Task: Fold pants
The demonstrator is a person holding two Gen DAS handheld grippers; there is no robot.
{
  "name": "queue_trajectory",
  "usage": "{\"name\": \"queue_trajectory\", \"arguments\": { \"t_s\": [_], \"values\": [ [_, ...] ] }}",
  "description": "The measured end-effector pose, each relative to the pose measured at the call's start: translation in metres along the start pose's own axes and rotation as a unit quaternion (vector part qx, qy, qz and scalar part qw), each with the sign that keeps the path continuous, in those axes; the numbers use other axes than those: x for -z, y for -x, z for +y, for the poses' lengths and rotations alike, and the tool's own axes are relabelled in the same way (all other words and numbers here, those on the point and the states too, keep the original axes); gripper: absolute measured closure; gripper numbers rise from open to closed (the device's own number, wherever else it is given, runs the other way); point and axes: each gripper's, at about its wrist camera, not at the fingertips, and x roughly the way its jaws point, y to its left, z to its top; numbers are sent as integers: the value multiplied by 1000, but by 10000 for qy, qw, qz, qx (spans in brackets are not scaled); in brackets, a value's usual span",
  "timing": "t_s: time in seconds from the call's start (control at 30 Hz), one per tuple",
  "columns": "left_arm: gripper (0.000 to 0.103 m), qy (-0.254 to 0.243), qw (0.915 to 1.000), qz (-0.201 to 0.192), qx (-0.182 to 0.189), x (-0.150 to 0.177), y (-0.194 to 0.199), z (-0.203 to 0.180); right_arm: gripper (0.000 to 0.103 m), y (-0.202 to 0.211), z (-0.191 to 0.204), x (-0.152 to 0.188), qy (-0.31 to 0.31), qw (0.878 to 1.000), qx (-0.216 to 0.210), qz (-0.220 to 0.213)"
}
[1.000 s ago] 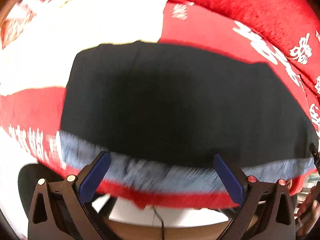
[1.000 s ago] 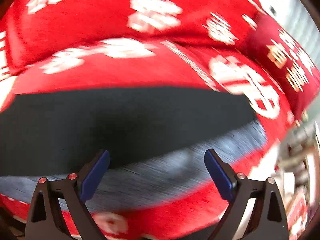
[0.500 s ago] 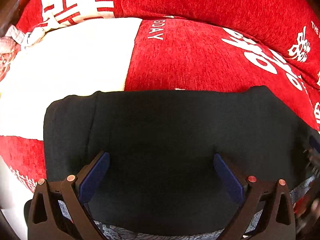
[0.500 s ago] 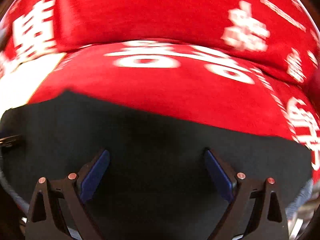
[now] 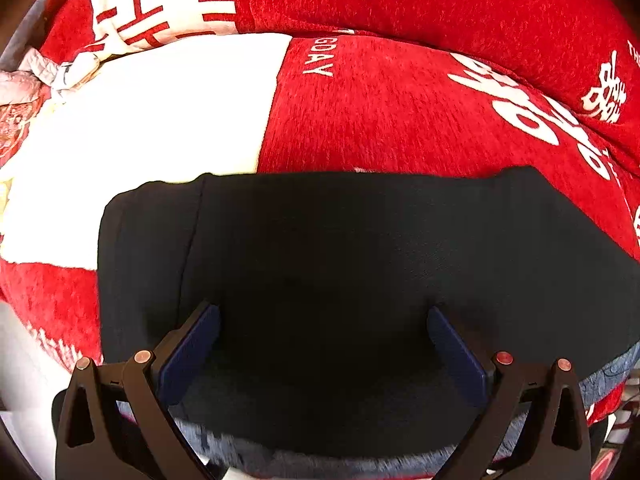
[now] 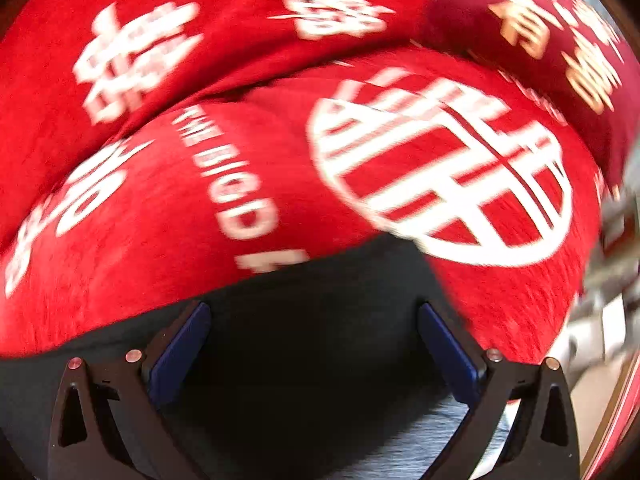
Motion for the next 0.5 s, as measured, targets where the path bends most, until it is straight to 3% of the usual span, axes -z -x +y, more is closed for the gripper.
{"name": "queue_trajectory", "arguments": {
  "t_s": [0.07,0.17,0.27,0.33,0.4,0.47,0.5],
  "values": [
    [0,-281,9994,12,192,12,9,-20,0,24,-6,18,15,9993,-339,-161],
    [0,-999,9942,-26,398,32,21,-68,0,64,23,70,781,9927,-840,-366],
    [0,-1936,9781,47,758,55,25,-138,0,91,61,117,1685,9765,-1198,-612],
    [0,-2248,9706,142,846,63,21,-167,0,96,82,139,2187,9644,-1306,-706],
    [0,-2436,9673,211,673,67,10,-190,0,85,89,143,2352,9619,-1231,-648],
    [0,-2375,9690,346,587,64,-3,-197,0,56,78,131,2066,9717,-1092,-343],
    [0,-2299,9707,307,625,62,-3,-197,0,48,68,123,1805,9747,-1290,-288]
  ]
}}
